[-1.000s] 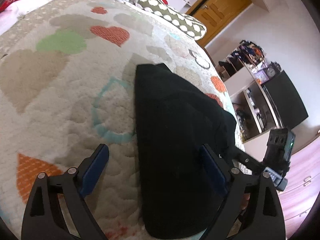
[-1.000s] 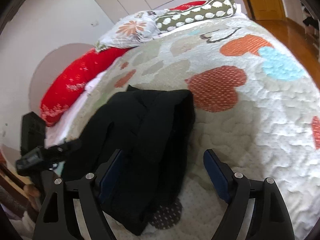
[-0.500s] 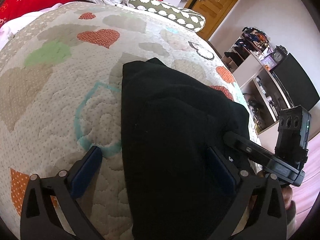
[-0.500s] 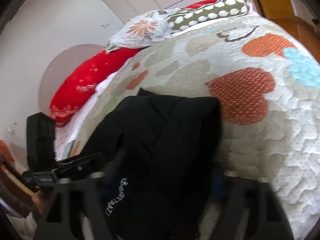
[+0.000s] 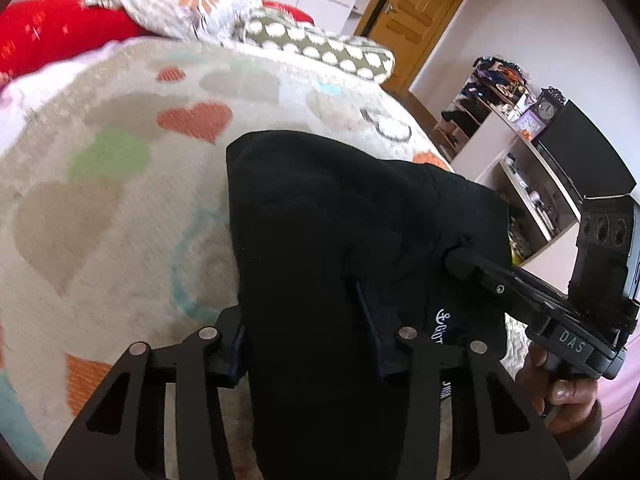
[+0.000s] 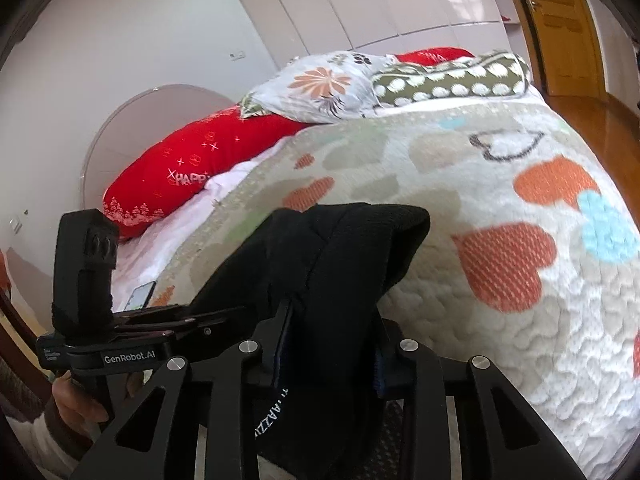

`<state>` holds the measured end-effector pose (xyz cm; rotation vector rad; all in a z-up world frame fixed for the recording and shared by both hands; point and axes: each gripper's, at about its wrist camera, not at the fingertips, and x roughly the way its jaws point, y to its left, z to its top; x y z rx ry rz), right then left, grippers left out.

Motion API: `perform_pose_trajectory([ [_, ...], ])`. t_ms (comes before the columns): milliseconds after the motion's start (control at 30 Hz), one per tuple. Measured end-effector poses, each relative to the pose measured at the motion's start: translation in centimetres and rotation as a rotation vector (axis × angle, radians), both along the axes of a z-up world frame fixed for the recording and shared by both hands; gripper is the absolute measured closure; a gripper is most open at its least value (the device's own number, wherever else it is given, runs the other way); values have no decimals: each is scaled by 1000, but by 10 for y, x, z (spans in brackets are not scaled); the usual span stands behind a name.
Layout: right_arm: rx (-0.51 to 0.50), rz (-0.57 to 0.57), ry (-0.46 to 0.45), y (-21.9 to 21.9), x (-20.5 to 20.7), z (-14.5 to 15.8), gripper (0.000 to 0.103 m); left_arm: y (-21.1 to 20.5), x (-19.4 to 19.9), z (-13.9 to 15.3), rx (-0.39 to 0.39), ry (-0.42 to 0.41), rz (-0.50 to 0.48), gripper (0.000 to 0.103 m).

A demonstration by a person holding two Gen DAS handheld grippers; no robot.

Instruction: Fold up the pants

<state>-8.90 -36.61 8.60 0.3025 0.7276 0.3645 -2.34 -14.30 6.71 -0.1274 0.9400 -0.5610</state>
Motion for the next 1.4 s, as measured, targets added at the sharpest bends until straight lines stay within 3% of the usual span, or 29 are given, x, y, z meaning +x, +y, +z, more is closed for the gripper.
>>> perform_pose_trajectory([
  [267,8,50,-54,25,38,27,72,32,31,31,1,-64,68,60],
  [400,-1,60,-29,41,75,20,72,44,54,23,20,-45,110,59],
  [533,-27,13,100,44,109,-20,64,57,78,-21,102,59,189,52],
  [567,-64,-19,144,43,115,-32,63,61,80,-28,94,78,199,38],
  [600,-100,-44,172,41,118,-40,58,67,80,-32,65,90,209,31],
  [633,-91,-47,173,37,116,-40,53,73,78,-31,50,96,222,30],
  [700,-53,-69,145,27,107,-30,53,77,72,-22,72,69,235,30],
  [767,-94,-104,82,21,99,-8,51,76,67,-10,93,24,251,31],
  [867,-116,-62,5,27,97,20,52,69,59,6,78,-26,234,30],
  [1000,-159,45,-2,59,115,27,64,51,57,3,123,-40,199,30],
  [1167,-205,95,86,87,149,-10,70,43,58,-22,190,2,193,30],
  [1300,-230,79,119,90,169,-38,73,50,63,-33,149,22,235,14],
  [1400,-214,72,123,90,177,-47,73,49,61,-37,145,15,243,12],
])
